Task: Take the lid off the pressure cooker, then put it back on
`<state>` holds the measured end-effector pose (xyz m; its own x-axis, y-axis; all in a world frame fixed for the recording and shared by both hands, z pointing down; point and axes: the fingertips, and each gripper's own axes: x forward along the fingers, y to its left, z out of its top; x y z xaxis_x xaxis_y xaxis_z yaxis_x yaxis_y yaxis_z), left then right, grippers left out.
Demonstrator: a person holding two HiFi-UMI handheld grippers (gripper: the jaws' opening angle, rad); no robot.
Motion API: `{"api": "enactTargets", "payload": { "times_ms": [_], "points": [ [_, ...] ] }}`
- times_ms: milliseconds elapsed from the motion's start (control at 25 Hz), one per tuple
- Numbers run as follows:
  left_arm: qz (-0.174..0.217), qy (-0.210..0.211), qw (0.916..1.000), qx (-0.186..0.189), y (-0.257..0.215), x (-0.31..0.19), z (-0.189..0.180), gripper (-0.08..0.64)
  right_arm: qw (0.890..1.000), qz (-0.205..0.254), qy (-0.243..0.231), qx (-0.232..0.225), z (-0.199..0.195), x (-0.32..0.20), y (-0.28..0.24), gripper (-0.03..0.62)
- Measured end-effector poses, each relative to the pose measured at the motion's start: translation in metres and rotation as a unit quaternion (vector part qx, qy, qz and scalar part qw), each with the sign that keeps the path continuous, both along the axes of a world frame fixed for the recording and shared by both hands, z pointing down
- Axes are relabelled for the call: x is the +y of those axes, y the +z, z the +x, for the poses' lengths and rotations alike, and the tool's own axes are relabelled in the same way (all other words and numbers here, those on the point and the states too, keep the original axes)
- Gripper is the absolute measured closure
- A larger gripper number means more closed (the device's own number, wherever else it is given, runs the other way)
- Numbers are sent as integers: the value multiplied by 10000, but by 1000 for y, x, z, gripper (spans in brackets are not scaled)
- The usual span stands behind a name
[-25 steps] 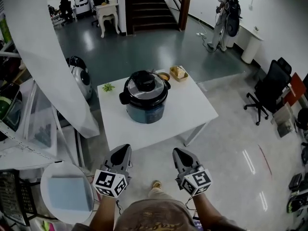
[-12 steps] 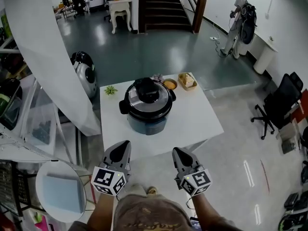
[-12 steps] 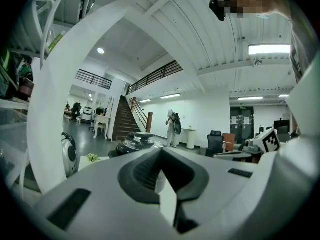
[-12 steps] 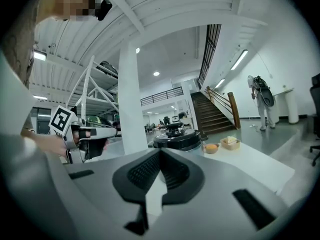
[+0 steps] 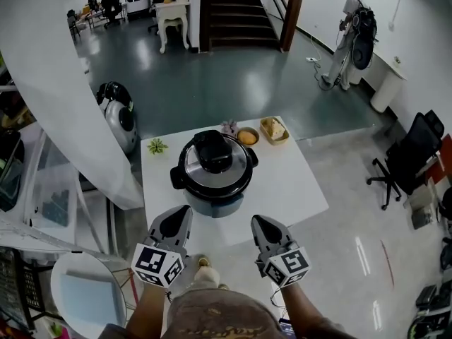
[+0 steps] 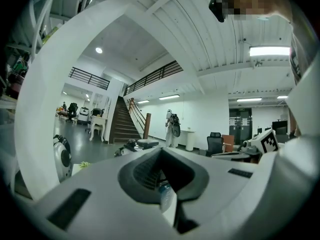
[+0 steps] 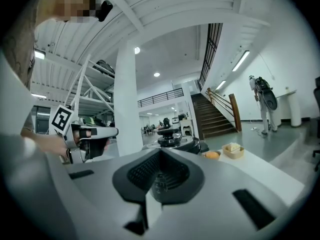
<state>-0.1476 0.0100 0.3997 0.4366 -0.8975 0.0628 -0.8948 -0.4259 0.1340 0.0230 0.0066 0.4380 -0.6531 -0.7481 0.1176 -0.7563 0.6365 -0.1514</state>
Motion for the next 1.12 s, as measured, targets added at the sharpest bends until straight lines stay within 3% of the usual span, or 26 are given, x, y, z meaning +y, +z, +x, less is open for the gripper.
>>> {"api": "enactTargets", "payload": {
  "times_ms": [680, 1000, 1120],
  "points": [
    [52, 355, 9994, -24, -9, -89, -9, 555, 9995, 198, 242, 13, -18, -83, -19, 600],
    [89, 157, 9998, -103, -14, -95, -6, 555, 9998, 193, -84, -56, -19, -99, -26, 600],
    [116, 117, 9998, -102, -15, -96, -4, 529, 9995, 185, -266, -66, -20, -104, -28, 570]
  ]
}}
